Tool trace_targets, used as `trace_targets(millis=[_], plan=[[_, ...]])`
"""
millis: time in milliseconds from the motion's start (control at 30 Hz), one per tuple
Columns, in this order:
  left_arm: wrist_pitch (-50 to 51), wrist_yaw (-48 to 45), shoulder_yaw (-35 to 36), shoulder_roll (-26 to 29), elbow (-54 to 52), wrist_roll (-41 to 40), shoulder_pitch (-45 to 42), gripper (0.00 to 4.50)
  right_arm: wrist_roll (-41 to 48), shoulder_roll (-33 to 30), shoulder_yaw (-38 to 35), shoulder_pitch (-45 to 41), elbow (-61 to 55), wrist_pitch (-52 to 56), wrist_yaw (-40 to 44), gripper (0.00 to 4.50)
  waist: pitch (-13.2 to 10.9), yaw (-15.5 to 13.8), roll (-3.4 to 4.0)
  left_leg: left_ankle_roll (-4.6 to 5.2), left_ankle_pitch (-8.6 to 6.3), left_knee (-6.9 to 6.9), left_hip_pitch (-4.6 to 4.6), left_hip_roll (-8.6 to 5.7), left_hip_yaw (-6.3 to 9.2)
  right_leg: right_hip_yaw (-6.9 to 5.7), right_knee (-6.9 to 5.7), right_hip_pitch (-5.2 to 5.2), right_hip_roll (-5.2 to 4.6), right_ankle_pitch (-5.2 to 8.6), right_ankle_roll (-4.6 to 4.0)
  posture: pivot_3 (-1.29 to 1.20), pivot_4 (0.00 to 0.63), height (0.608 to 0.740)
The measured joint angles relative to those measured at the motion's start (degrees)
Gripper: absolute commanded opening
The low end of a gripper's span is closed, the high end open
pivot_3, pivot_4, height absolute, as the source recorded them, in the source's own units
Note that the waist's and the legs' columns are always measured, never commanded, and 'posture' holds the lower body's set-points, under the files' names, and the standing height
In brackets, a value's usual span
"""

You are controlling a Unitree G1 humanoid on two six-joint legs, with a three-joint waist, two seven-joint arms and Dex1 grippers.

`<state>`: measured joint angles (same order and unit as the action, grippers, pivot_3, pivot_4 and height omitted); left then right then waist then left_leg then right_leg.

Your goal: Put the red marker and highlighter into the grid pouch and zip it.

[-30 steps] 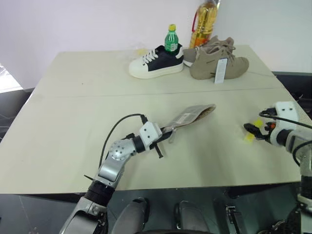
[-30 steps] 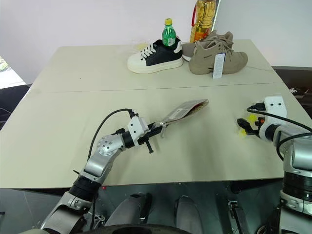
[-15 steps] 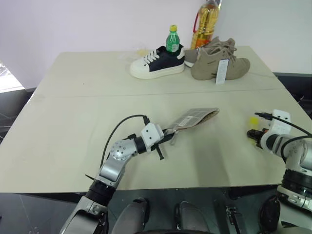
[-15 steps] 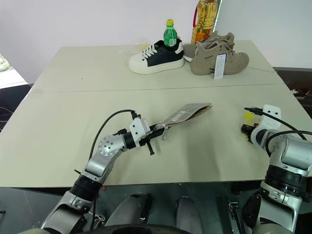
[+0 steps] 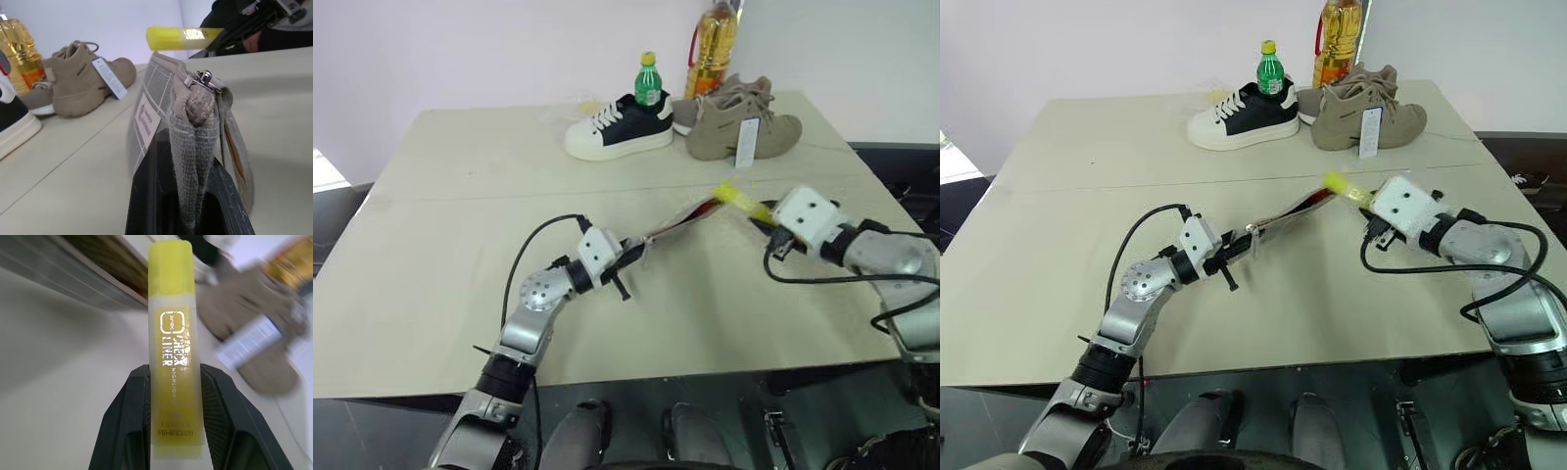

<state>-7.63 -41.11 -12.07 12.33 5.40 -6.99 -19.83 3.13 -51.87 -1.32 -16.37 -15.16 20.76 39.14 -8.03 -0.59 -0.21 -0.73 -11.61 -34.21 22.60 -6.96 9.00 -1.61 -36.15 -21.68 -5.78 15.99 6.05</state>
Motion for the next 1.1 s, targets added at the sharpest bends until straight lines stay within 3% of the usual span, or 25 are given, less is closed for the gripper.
trace_targets(millis=[300, 700, 1100], plan=[[1.4, 0.81, 0.04, 0.23, -2.58, -0.01, 1.44, 0.0, -1.17, 0.12, 2.43, -2.49, 3.29, -3.66, 3.53, 0.83, -0.02, -0.19, -0.04, 0.03, -0.03, 0.01, 0.02, -0.05, 0.07, 0.07, 0.05, 0.01, -0.11, 0.01, -0.01, 0.0, 0.15, 0.738], [1.8, 1.01, -0.03, 0.32, -3.05, -0.02, 1.42, 0.0, -0.02, -1.08, -3.16, 1.72, 2.7, -4.1, 6.37, 0.83, -0.03, -0.15, -0.05, 0.04, -0.04, 0.03, 0.02, -0.04, 0.07, 0.07, 0.06, 0.0, -0.11, 0.01, -0.02, 0.0, 0.15, 0.738], [1.87, 0.1, -0.04, 0.09, -2.99, -0.03, 1.17, 0.0, -0.83, -1.06, -1.76, 1.77, 0.84, -2.57, 7.19, 0.83, -0.04, -0.23, -0.05, 0.05, -0.05, 0.04, 0.02, -0.04, 0.06, 0.07, 0.07, 0.0, -0.13, 0.01, -0.01, 0.0, 0.15, 0.738]])
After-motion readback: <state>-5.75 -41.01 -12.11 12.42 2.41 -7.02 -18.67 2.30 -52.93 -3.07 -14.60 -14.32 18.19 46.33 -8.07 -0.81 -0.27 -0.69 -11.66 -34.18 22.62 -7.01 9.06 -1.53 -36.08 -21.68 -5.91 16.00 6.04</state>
